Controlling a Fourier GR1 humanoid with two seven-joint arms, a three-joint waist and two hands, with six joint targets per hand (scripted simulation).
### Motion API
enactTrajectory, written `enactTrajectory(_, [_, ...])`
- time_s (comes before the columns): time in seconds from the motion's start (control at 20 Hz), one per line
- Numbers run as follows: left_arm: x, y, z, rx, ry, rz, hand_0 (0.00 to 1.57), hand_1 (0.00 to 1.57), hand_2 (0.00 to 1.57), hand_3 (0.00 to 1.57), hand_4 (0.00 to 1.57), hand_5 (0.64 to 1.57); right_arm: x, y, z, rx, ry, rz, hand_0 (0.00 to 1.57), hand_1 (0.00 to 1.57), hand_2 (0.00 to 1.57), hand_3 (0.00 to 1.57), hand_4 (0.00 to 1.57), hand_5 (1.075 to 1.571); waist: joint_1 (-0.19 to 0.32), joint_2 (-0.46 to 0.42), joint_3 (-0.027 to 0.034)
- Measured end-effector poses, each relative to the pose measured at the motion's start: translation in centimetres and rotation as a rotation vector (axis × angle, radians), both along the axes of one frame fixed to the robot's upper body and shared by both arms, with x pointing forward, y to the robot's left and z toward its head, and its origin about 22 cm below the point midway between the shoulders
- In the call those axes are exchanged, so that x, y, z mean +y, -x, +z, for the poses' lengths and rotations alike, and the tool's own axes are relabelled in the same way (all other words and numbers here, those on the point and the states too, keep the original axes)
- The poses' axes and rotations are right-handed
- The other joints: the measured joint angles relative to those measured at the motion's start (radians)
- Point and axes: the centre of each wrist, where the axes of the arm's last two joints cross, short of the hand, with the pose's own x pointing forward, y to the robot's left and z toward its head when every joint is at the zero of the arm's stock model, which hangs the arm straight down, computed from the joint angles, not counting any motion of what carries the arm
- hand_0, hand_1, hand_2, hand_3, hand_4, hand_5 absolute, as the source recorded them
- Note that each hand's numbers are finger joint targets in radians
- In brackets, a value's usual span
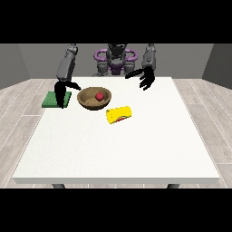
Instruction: Pick the cup and pour the ball into the bowl, then pick the bowl and place it on the pad
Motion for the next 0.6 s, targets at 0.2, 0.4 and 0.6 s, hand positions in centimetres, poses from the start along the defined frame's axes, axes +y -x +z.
enactTrajectory(0.2, [1.6,-0.3,-1.1,0.037,0.039,-0.004,0.00,0.00,0.00,0.00,0.00,1.533,1.4,0.1,-1.2,0.044,0.007,0.028,0.00,0.00,0.00,0.00,0.03,1.542,-0.025,-0.033,0.0012])
enactTrajectory(0.4, [2.2,-0.5,-0.8,0.040,0.055,-0.006,0.00,0.00,0.00,0.00,0.00,1.547,2.4,0.5,-2.9,0.069,-0.002,0.042,0.00,0.00,0.00,0.00,0.21,1.546,-0.031,-0.043,0.0018])
enactTrajectory(0.6, [1.5,-0.2,0.0,0.023,0.053,-0.026,0.00,0.00,0.00,0.00,0.00,1.555,2.9,1.0,-4.4,0.078,-0.023,0.032,0.00,0.00,0.00,0.00,0.23,1.545,-0.011,-0.030,0.0000])
